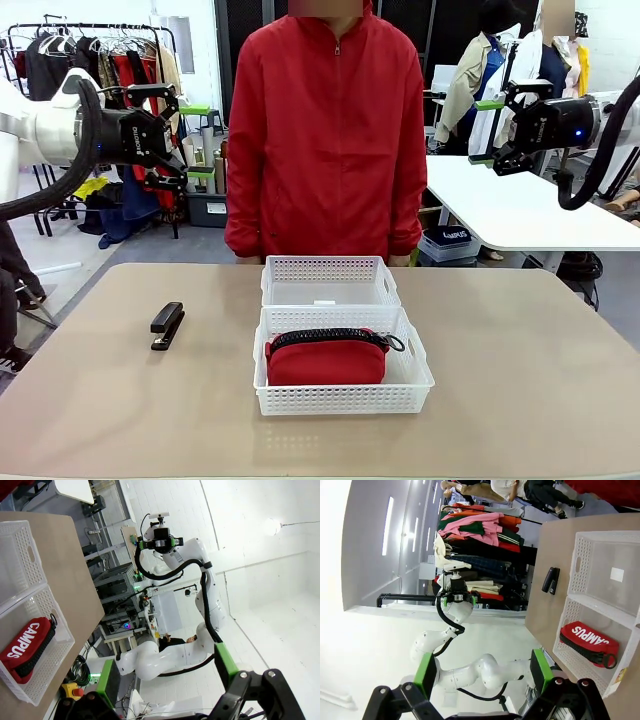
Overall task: Distribute items into two baskets.
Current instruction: Pick up the Stapler that the person points to.
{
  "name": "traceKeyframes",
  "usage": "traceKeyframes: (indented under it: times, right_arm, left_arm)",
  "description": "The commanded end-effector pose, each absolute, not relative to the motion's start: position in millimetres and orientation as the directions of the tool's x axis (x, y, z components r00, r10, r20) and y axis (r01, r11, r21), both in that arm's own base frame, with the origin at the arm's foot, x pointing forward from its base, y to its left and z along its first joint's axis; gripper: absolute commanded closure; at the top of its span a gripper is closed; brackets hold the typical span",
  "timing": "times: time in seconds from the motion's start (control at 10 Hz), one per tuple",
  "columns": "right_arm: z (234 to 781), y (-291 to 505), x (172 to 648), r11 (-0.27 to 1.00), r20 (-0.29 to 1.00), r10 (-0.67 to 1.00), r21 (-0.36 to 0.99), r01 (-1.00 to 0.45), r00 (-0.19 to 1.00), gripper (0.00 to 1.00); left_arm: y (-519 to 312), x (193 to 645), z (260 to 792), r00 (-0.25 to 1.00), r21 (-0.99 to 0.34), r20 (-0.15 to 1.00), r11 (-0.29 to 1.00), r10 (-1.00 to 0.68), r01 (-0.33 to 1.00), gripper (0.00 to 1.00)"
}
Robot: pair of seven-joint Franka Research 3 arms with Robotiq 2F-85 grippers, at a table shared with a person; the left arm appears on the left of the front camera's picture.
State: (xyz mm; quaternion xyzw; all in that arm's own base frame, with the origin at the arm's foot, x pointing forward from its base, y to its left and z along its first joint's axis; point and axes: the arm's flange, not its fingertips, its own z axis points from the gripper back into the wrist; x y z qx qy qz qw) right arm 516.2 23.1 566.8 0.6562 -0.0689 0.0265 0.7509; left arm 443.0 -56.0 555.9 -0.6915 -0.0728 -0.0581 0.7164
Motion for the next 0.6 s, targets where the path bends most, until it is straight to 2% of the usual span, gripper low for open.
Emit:
traceKeyframes:
  times: [0.0, 0.5]
  right_arm:
    - [568.2, 23.4, 514.5, 0.135, 0.140, -0.051, 0.982, -0.132, 0.989, 0.00]
    - [568.2, 23.4, 514.5, 0.135, 0.140, -0.051, 0.982, -0.132, 0.989, 0.00]
  left_arm:
    - [-55.6, 442.6, 557.9, 0.982, -0.982, 0.188, 0.034, 0.017, 0.188, 0.00]
    - [-55.6, 442.6, 557.9, 0.982, -0.982, 0.188, 0.034, 0.017, 0.188, 0.00]
